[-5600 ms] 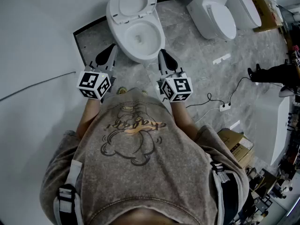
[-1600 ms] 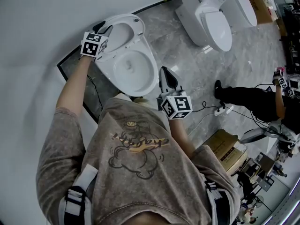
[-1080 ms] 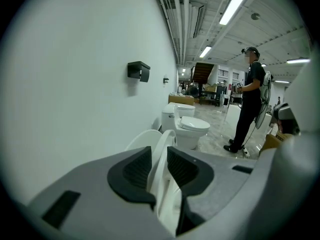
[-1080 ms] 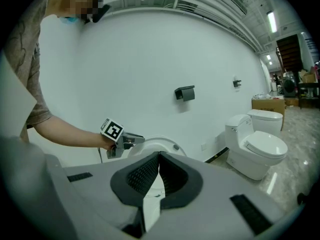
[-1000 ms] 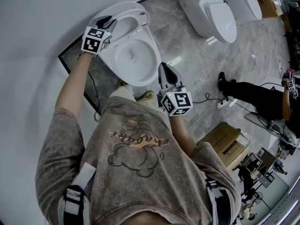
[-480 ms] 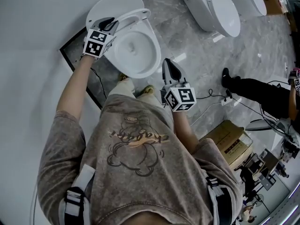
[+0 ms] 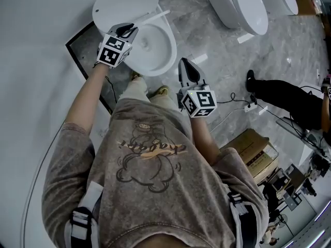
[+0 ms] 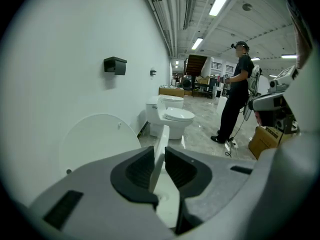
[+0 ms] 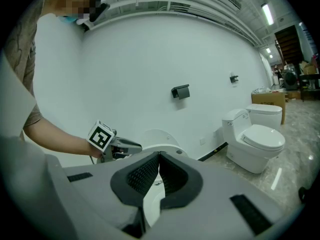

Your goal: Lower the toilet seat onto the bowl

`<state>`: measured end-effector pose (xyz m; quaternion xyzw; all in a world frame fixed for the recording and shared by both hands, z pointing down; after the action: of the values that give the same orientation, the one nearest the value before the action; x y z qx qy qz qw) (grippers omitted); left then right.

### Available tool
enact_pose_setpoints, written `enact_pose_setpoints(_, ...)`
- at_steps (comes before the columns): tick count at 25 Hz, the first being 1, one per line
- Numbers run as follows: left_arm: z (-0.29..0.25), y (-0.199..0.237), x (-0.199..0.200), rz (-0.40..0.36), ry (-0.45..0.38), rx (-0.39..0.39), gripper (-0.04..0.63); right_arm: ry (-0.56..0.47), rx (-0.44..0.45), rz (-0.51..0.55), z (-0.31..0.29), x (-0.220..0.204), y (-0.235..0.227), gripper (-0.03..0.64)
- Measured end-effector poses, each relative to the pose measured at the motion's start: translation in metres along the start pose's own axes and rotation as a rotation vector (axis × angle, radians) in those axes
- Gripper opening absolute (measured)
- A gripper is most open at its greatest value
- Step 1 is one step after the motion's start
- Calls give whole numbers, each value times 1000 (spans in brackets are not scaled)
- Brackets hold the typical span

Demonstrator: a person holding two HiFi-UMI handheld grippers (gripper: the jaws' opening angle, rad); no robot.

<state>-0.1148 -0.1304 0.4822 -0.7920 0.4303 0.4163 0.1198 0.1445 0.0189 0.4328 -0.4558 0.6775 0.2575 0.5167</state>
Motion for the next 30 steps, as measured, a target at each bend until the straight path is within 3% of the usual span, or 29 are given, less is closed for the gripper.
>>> enact_pose_setpoints(13,-23,-62,-65,32,115,-87,95,63,-18,-27,39,-52,-7,26)
enact_pose_setpoints(19,-40,-96,-103,-2,204,-107,95,89,-22,-40,50,-76,-14,26)
enact_pose_setpoints(23,-56,-113,-129,41,261,-147,94,89,-30,-42,53,-86,-17,26)
enact_pose_setpoints(30,-86,-142,-185,50,343,-191,84,103,-62,-74,61,-120,-17,26)
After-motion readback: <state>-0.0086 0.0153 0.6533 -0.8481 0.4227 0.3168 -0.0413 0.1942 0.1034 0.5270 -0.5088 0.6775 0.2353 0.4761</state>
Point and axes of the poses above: the fingertips, and each gripper's own axes: z backward along the fingers, y to its left, x out of its top, the point moved 9 cm from there along z, backward along the fingers, and after that the axes turned 12 degrees about z, right-handed, at the moved point
